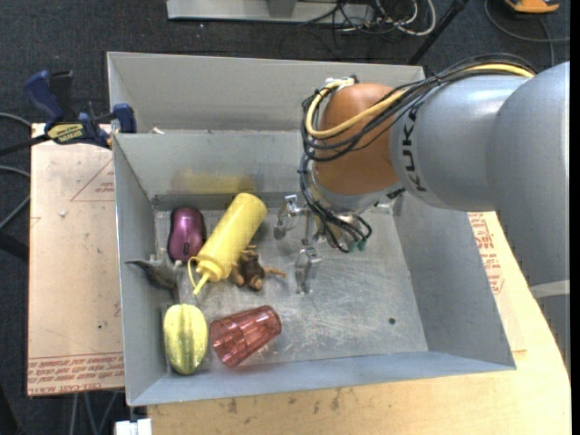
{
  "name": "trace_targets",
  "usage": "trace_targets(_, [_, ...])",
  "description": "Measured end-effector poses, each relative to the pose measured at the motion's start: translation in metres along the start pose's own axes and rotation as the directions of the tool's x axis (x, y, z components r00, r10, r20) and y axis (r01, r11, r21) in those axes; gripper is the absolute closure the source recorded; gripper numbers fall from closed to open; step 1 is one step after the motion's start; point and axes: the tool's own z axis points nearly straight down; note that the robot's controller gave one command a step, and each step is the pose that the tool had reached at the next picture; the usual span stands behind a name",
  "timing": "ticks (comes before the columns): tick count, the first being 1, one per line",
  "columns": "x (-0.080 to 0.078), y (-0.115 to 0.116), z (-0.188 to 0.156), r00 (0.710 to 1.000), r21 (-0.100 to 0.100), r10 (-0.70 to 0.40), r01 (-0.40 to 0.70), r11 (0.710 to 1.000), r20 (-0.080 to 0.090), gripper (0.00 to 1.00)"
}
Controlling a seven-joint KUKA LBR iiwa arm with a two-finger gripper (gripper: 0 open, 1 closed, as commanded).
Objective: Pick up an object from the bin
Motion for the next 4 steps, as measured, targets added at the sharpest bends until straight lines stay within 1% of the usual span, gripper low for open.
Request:
trace_targets(1, [-0.005, 0.051, 0.021, 0.998, -0.001, -0.061, 0.061, 0.998, 0.0, 0.0])
trace_targets(2, [-0.013, 0.076, 0.024, 0.999, -0.003, 0.033, -0.033, 0.999, 0.004, 1.0])
trace_targets(3, [-0.012, 0.069, 0.024, 0.998, -0.003, 0.061, -0.061, 0.998, 0.003, 1.0])
trace_targets(4, [-0.033, 0.078, 0.027, 0.997, 0.002, 0.082, -0.082, 0.997, -0.002, 1.0])
